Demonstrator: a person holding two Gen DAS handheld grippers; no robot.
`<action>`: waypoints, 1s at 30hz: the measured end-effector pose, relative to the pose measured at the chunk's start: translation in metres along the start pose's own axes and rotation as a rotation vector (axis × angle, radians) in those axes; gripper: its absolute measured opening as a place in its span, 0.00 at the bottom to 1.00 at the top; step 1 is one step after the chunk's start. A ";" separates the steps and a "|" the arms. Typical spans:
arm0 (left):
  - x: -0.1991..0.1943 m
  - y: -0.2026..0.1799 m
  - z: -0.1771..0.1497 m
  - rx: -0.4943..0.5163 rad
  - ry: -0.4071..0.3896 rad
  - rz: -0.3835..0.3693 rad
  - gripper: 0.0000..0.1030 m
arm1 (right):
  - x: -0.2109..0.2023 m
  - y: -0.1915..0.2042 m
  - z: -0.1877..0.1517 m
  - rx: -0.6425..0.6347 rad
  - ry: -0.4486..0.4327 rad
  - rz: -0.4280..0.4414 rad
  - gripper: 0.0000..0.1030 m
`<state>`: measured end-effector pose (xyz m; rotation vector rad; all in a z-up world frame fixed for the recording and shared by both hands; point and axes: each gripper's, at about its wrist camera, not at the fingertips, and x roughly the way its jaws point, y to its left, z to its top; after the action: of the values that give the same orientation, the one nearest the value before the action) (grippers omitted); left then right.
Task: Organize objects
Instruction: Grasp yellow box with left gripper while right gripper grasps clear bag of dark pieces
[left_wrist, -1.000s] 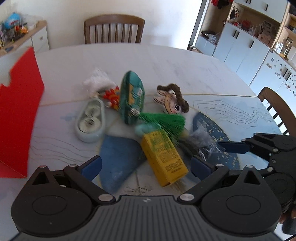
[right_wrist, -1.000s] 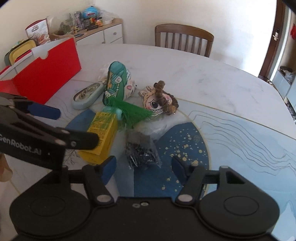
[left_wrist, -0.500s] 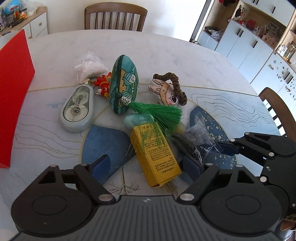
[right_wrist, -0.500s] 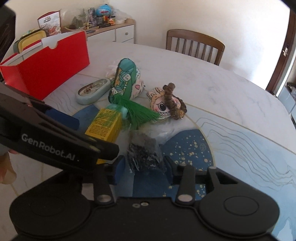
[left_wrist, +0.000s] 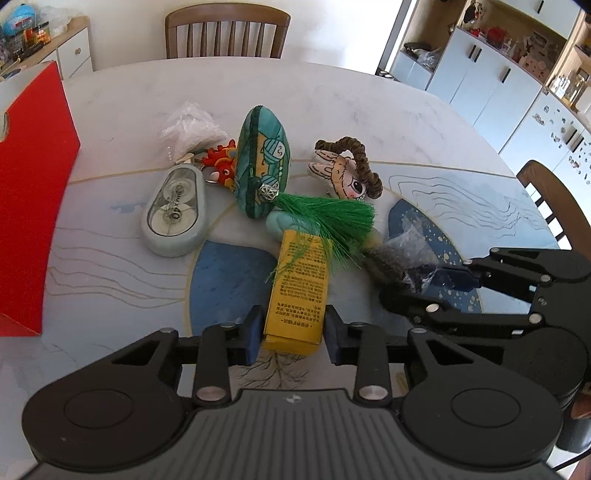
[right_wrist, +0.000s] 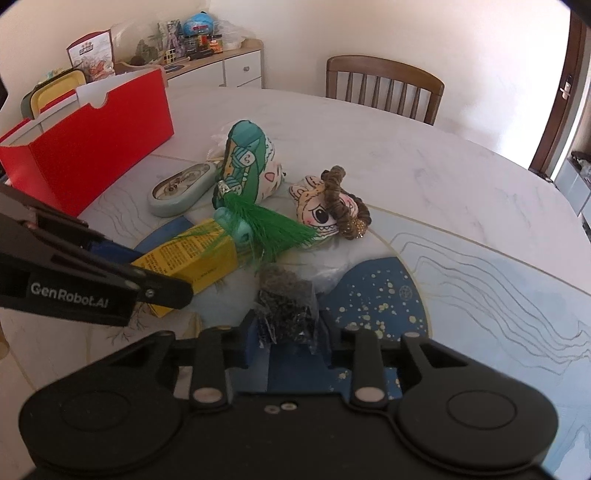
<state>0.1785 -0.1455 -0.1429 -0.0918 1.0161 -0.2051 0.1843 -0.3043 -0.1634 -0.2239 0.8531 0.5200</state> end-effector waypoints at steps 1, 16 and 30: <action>-0.001 0.001 -0.001 0.003 0.001 0.000 0.31 | -0.001 0.000 0.000 0.006 0.001 0.000 0.28; -0.041 0.016 -0.021 0.011 -0.020 -0.063 0.29 | -0.044 0.012 -0.008 0.066 -0.022 0.021 0.25; -0.084 0.050 -0.029 -0.010 -0.077 -0.095 0.28 | -0.073 0.058 0.012 0.045 -0.064 0.054 0.25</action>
<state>0.1172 -0.0786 -0.0966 -0.1566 0.9367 -0.2810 0.1221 -0.2758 -0.0987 -0.1420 0.8093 0.5552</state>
